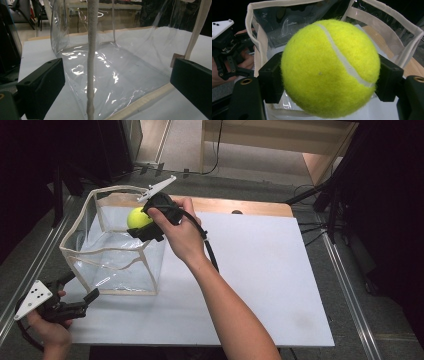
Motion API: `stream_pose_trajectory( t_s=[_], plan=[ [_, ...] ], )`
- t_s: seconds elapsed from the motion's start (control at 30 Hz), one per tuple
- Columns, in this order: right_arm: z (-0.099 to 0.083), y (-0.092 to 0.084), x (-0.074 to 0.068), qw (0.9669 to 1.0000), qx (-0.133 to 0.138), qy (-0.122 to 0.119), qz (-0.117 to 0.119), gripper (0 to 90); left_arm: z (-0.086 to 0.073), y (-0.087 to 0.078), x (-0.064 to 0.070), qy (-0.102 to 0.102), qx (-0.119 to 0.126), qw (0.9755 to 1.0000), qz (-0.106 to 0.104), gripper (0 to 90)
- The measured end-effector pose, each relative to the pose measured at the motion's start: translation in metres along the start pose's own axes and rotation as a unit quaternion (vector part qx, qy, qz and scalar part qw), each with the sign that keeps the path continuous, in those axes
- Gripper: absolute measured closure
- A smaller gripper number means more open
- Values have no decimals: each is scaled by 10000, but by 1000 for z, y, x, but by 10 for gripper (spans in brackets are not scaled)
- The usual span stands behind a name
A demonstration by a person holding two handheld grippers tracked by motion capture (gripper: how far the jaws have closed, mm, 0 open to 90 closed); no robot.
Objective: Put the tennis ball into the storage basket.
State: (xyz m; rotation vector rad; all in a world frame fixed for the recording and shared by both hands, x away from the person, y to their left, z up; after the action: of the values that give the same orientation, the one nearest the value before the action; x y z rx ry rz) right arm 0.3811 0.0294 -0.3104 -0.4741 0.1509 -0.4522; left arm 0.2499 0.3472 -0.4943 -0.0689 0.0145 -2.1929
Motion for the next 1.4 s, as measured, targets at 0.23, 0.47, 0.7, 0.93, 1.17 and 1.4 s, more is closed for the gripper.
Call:
stream_pose_trajectory(
  t_s=[0.23, 0.47, 0.7, 0.93, 1.17, 1.4],
  plan=[
    [-2, 9, 0, 9999, -113, -7, 27, 235, 0, 0, 0, 0, 11, 10000, -2, 0],
    [-5, 14, 2, 9997, -219, -44, 60, 235, 0, 0, -1, 0, 16, 10000, -9, 0],
    [-7, 20, 3, 9994, -339, -66, 98, 235, 0, -1, -1, -15, 35, 10000, -23, 0],
    [-9, 25, 3, 9985, -519, -126, 110, 235, 0, 0, -1, -9, 34, 10000, -27, 0],
    [-10, 29, 1, 9962, -803, -270, 193, 219, 0, -1, -1, -16, 39, 10000, -27, 0],
    [-7, 20, -1, 9977, -593, -289, 130, 134, 0, -1, -1, -33, 31, 10000, -14, 0]
  ],
)
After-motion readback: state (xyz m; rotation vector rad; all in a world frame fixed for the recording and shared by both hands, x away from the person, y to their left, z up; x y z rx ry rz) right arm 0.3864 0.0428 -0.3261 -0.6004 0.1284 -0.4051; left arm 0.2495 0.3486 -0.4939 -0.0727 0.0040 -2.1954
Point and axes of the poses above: each handheld gripper's, and its own axes: y roughly forward along the jaws, z roughly out of its top, x roughly to its right, the point moved 1 cm from there along y, roughly forward along the jaws, and after that the axes turned 10 degrees about x, right-handed, at the moved point
